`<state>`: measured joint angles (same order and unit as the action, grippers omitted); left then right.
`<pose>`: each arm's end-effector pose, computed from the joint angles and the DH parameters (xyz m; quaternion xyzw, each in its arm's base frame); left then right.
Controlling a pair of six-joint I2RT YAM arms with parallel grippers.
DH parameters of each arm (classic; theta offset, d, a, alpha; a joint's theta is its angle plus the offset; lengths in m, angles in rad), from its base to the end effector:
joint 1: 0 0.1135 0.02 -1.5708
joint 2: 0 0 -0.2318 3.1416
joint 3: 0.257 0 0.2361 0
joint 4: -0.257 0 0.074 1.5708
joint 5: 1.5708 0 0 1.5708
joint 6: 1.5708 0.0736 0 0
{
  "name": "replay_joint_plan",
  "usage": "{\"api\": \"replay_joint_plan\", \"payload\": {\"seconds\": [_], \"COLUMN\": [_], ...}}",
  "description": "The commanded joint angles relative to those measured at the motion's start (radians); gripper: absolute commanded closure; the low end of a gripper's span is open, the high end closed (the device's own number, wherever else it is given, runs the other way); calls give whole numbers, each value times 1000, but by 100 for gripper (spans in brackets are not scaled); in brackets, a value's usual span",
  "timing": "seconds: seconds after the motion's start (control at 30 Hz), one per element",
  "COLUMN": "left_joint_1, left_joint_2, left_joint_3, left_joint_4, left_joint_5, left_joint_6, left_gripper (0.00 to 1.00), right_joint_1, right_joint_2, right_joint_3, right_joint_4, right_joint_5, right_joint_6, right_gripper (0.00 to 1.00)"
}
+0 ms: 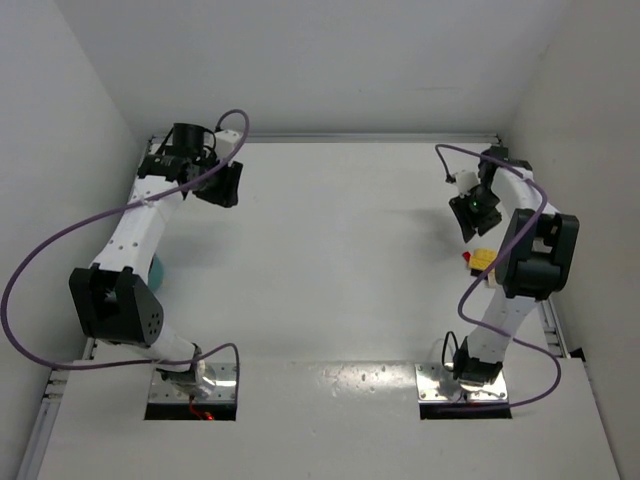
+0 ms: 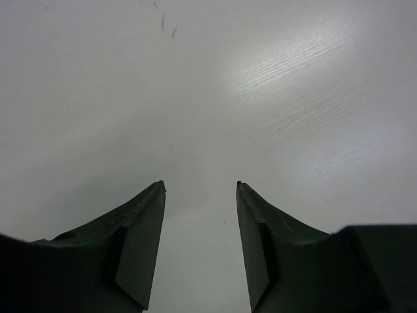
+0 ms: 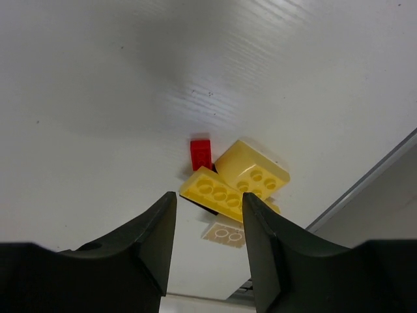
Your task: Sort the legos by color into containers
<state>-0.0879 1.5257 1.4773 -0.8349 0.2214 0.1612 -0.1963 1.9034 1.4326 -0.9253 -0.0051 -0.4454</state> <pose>0.3304 -0.0453 0.2813 0.1532 0.9239 -0.0917 0.3385 0.3454 -0.0683 0.1371 -0.1240 0.9884 -0.0251 0.0836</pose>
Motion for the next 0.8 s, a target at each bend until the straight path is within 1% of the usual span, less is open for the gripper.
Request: {"api": "replay_joint_plan", "payload": {"seconds": [0.0, 0.07, 0.27, 0.4, 0.5, 0.6, 0.77], "left_joint_1": [-16, -27, -36, -46, -46, -46, -46], "left_joint_2": [7, 7, 16, 16, 16, 7, 7], "left_joint_3": [48, 48, 48, 48, 26, 15, 15], "left_joint_4": [26, 26, 36, 36, 36, 36, 36], "left_joint_5": [19, 19, 0, -27, -27, -27, -36], "left_joint_6": [6, -3, -22, -31, -40, -40, -40], "left_gripper": [47, 47, 47, 47, 47, 47, 47], "right_joint_1": [-5, -5, -5, -5, 5, 14, 14], "right_joint_2": [-46, -55, 29, 80, 101, 112, 132], "right_joint_3": [-32, -41, 12, 52, 52, 61, 52], "right_joint_4": [-21, -21, -53, -63, -63, -63, -63], "right_joint_5": [-24, -36, -49, -49, -35, -35, -15], "right_joint_6": [-88, -101, -145, -145, -145, -136, -136], "right_gripper": [54, 54, 54, 54, 54, 52, 52]}}
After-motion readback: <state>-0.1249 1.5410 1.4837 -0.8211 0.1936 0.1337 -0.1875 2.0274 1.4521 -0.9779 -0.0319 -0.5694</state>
